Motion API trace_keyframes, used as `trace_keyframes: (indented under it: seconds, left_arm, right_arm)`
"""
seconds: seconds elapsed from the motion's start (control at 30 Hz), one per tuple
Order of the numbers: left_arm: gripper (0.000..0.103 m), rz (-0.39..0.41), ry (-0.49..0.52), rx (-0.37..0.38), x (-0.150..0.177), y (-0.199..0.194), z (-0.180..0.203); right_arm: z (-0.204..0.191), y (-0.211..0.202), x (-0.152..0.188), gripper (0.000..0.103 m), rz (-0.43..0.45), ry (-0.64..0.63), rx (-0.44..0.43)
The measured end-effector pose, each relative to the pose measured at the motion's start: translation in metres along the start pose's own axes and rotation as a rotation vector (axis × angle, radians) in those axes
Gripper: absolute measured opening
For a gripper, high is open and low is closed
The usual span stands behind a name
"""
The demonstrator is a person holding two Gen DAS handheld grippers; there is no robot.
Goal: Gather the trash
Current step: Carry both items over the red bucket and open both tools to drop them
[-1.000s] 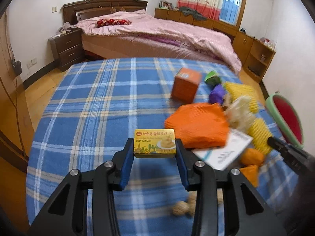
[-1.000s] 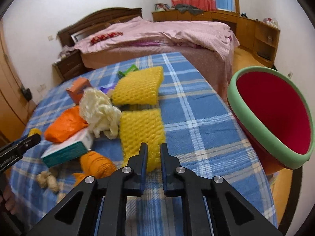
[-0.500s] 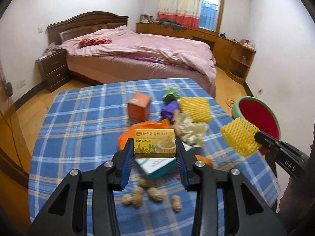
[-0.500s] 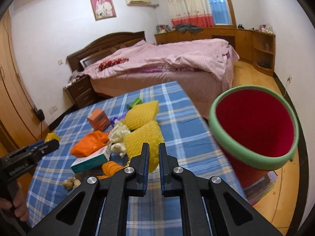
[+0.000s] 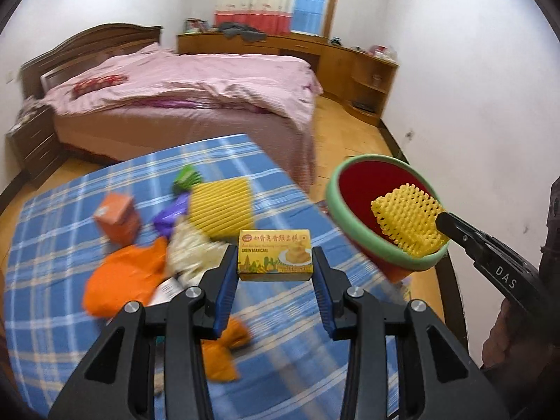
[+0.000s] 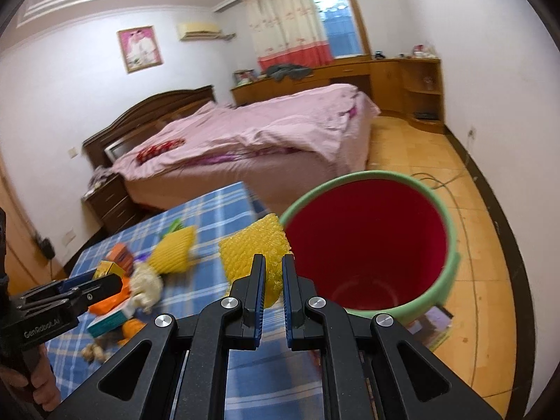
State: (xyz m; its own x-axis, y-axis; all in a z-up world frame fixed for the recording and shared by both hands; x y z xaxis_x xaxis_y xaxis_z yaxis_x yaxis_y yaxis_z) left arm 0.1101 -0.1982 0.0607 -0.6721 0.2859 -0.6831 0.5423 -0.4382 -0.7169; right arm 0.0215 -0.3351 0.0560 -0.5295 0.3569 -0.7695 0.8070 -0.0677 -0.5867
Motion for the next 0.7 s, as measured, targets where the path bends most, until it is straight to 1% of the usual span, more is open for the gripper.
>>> trace_keyframes:
  seconds: [0.23,0.4,0.57,0.7]
  left_arm:
    - [0.041,-0.049,0.073,0.062,-0.024,0.050,0.054]
    - [0.041,-0.090,0.116,0.101,-0.032,0.087,0.088]
    - [0.041,-0.124,0.153,0.134,-0.035,0.117,0.111]
    - [0.041,-0.135,0.178,0.141,-0.037,0.131,0.121]
  right_arm:
    - [0.053,0.011,-0.006,0.009,-0.005,0.081,0.059]
    - [0.082,0.021,-0.007,0.009,-0.012,0.119,0.091]
    - [0.103,0.029,-0.004,0.010,-0.017,0.142,0.107]
    - [0.113,0.036,-0.002,0.013,-0.025,0.156,0.115]
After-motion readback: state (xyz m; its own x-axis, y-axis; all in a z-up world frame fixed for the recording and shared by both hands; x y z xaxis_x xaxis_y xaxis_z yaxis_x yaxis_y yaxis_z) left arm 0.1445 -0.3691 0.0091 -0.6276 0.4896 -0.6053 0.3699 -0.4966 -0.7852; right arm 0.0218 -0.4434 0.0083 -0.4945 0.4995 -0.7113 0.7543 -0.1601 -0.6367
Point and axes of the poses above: each gripper's, at about its wrist camera, not at the fingertips, and y roughly the way its jaws point, z to its right, x to its underside, the point moved 3 cm from there along y, roughly the way its jaws point, and after that the axes turned 4 degrees about -z, right-handed, at the moved point
